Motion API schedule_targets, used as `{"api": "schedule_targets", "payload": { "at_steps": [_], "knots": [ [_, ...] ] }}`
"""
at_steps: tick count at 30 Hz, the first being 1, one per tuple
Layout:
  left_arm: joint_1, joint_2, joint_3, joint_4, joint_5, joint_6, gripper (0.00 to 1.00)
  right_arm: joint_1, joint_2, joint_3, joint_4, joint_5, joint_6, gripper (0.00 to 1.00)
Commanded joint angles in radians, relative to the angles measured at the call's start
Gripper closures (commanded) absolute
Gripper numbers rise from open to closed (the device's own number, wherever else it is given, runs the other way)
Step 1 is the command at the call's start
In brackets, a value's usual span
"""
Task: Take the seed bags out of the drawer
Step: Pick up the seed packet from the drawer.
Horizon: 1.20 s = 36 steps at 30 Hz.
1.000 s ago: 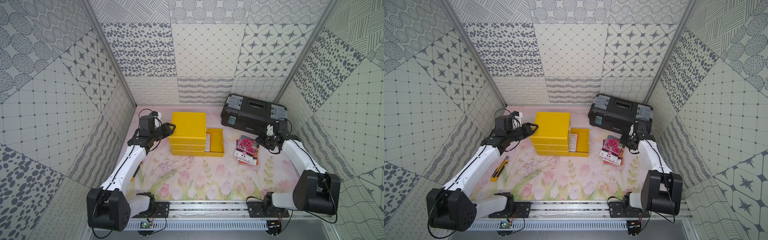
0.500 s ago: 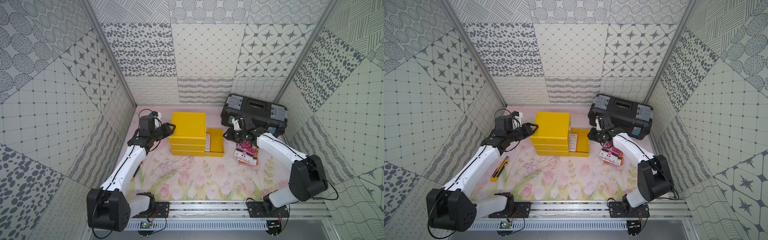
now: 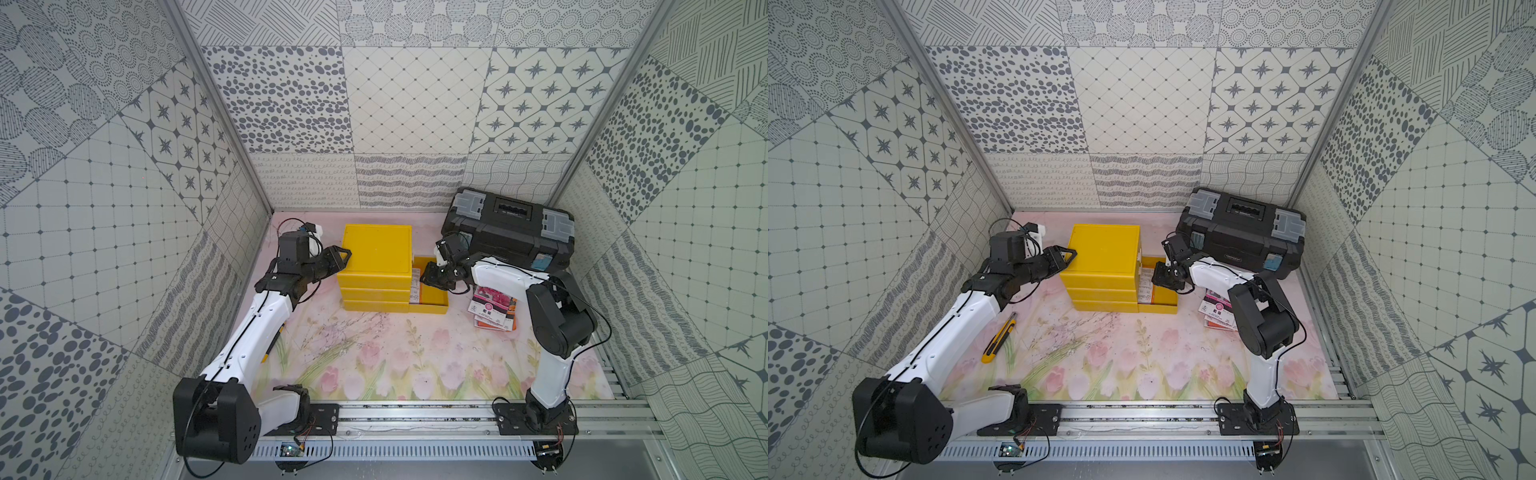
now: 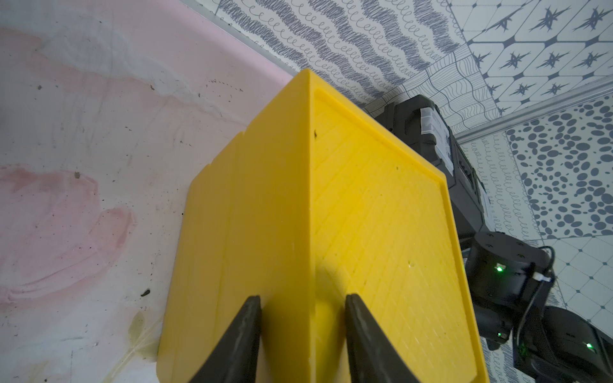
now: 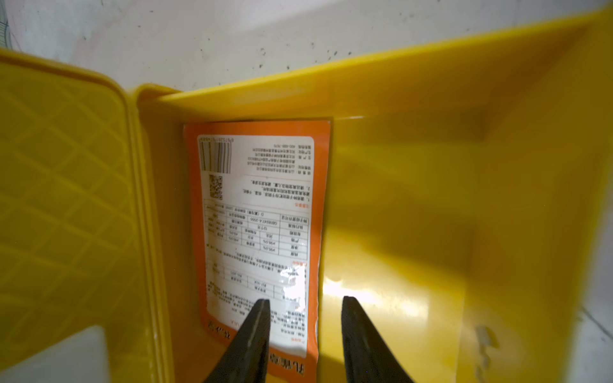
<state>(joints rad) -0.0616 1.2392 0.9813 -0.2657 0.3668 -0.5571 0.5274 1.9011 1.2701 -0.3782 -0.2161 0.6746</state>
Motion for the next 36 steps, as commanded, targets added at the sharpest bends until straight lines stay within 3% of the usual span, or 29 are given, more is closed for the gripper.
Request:
{"api": "schedule_targets", "payload": {
  "at_steps": [1,21,31,36],
  "knots": [
    [0.003,0.018,-0.029,-0.367,0.042,0.021,0.57,0.009,0.048,0.042,0.043,0.014,0.021,0.58],
    [0.004,0.022,-0.032,-0.363,0.047,0.019,0.57,0.026,0.167,0.097,0.063,0.032,0.050,0.58],
    [0.004,0.021,-0.031,-0.364,0.049,0.020,0.57,0.019,0.103,0.160,-0.131,0.236,-0.078,0.57],
    [0.004,0.020,-0.032,-0.364,0.050,0.017,0.57,-0.014,0.074,0.129,-0.141,0.250,-0.094,0.57]
  ]
}}
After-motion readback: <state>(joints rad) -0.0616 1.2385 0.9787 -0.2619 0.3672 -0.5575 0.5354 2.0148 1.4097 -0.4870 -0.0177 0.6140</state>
